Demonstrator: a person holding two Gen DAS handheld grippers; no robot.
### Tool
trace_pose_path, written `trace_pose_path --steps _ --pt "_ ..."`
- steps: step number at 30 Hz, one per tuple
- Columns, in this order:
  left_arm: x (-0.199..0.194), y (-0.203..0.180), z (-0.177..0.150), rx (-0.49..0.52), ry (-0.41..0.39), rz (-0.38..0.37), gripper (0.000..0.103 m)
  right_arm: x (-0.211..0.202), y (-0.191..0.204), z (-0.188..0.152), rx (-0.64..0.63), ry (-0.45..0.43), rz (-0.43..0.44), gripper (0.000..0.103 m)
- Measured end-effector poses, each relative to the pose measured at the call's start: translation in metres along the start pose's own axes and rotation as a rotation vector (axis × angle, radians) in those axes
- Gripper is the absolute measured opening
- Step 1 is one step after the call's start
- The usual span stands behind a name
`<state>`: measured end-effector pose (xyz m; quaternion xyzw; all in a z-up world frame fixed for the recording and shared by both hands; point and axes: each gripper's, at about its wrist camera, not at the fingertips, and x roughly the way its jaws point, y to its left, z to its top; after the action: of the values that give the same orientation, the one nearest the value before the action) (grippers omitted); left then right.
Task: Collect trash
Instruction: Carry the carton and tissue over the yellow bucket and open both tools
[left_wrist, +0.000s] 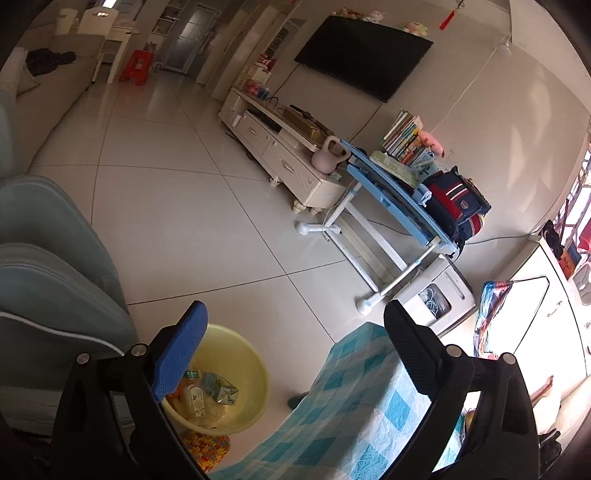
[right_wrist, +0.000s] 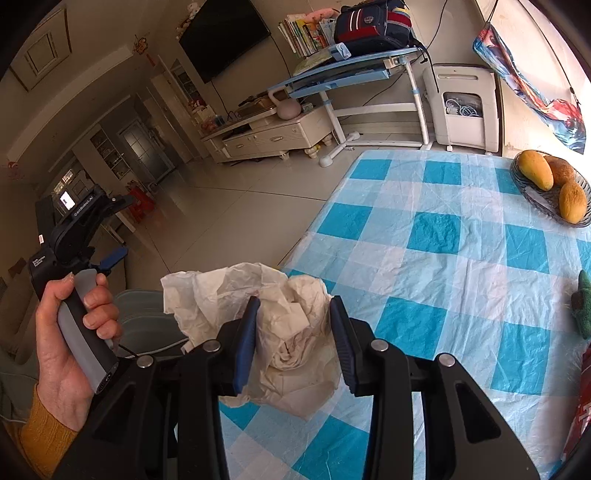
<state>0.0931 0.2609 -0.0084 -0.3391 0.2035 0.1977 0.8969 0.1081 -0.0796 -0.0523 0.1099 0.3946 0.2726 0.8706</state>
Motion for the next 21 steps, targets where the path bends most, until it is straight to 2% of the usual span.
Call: trace_pose_path --steps 6,14,19,21 --pt "-0.006 0.016 0.011 -0.091 -0.004 0.010 0.093 0.068 0.044 0.023 -0.032 0.060 0.046 0.039" --pt "-0.010 0.004 0.009 -0.055 0.003 -0.037 0.094 0.160 0.103 0.045 -0.219 0.204 0.040 0.039" --pt "-0.010 0.003 0.011 -0.062 0.014 -0.052 0.094 0.203 0.122 0.052 -0.261 0.264 0.031 0.040" --pt "-0.010 0.004 0.011 -0.067 0.020 -0.054 0.094 0.221 0.125 0.054 -0.253 0.298 0.031 0.046"
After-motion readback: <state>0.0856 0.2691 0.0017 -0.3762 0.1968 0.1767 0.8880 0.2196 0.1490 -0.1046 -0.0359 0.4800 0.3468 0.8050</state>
